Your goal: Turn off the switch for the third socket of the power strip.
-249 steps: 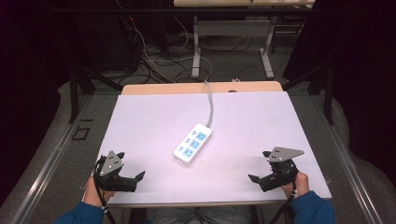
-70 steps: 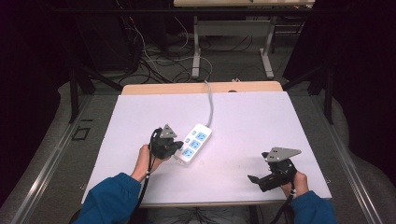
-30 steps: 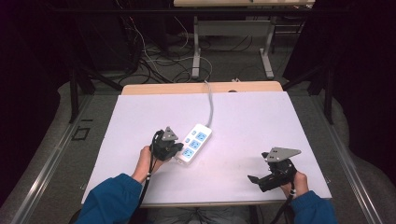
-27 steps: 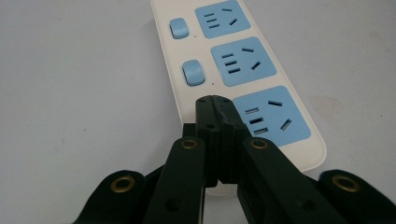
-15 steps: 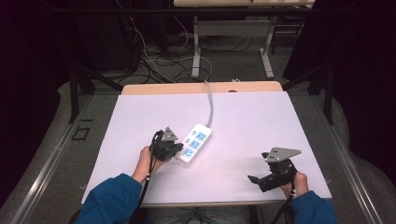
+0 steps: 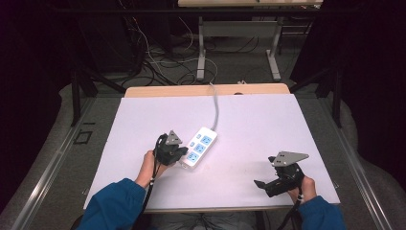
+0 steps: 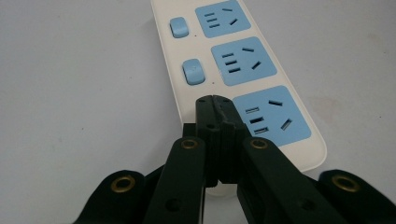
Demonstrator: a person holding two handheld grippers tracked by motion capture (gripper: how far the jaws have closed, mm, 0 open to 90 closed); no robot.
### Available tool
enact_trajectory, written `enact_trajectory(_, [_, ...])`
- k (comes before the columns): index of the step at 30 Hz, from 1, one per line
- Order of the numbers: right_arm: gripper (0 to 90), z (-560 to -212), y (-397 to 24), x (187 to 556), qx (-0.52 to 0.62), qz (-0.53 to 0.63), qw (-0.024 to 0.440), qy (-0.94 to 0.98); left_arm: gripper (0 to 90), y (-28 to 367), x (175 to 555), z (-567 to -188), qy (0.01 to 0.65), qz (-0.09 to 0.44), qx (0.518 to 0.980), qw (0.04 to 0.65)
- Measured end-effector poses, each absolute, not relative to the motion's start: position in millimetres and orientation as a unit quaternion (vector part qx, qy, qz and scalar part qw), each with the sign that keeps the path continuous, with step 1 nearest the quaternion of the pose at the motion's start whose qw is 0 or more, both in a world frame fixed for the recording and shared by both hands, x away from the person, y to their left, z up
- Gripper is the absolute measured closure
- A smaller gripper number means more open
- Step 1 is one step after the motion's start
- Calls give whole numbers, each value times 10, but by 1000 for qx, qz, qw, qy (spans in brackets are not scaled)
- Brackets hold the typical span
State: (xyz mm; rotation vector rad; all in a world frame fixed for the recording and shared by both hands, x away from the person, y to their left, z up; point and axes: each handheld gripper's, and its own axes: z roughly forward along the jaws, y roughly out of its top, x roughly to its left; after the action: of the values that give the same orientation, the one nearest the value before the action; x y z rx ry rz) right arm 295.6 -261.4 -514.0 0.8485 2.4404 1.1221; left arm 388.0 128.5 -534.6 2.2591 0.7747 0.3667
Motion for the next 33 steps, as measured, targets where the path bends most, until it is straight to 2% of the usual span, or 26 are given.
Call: enact_trajectory(33, [13,-5142,-2614,2964,295,393,162,856,900,1286,3876,-5350,302,142,873,357])
